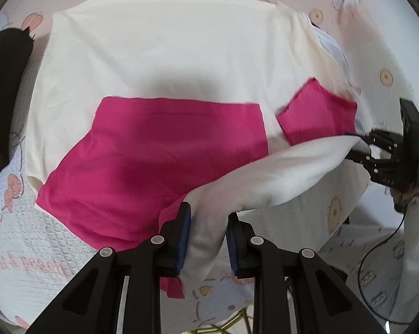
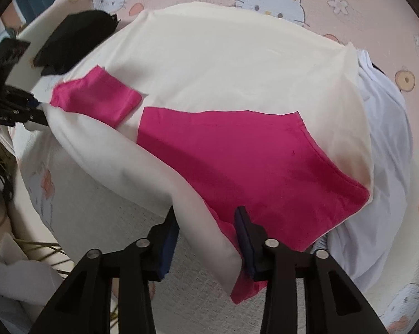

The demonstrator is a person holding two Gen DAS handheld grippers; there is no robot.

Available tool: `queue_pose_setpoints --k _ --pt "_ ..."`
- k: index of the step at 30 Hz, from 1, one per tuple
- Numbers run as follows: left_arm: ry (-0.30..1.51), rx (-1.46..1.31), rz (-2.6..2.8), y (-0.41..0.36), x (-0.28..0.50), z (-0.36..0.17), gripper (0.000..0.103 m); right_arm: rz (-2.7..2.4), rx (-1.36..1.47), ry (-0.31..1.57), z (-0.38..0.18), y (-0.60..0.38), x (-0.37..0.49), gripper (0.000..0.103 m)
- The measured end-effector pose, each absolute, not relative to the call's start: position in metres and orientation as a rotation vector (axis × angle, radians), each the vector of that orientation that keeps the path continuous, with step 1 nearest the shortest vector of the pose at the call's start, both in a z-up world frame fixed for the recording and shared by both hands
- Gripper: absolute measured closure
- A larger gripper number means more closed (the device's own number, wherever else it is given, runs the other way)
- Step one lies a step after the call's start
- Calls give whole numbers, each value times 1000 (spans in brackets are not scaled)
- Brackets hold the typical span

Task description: Fold clothes

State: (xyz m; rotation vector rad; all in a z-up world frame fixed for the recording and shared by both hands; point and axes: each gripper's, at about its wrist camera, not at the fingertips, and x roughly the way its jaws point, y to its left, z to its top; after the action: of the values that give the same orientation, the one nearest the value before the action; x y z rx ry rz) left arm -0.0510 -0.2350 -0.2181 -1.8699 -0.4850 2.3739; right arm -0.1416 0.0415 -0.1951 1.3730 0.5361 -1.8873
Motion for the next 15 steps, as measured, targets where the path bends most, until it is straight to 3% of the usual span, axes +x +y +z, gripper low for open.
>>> queue_pose_setpoints --k 15 --pt "-517 -1854 2526 -255 -78 -218 78 -2034 1530 442 -205 14 -190 69"
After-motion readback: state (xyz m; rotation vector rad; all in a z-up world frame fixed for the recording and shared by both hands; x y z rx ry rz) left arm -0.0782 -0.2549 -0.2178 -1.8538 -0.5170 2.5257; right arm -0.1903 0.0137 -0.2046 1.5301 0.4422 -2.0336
